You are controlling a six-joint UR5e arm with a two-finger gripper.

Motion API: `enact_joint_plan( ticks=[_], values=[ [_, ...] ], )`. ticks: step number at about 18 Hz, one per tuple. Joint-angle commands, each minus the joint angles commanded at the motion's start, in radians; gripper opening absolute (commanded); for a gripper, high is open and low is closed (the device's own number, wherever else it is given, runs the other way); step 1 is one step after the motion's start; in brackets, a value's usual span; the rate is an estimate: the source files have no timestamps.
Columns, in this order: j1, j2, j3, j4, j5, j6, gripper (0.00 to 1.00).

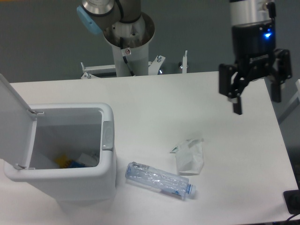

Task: Open the trash can
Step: 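Lift the gripper up and away from the trash can as the lid opens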

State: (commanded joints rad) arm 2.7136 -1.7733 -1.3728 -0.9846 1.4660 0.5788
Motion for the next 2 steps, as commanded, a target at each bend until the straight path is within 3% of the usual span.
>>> enact_joint_plan(
  ticks=[2],
  values=[
    [0.012, 0.000, -0.005, -0.054, 0.089, 0.169, 1.00]
  ],
)
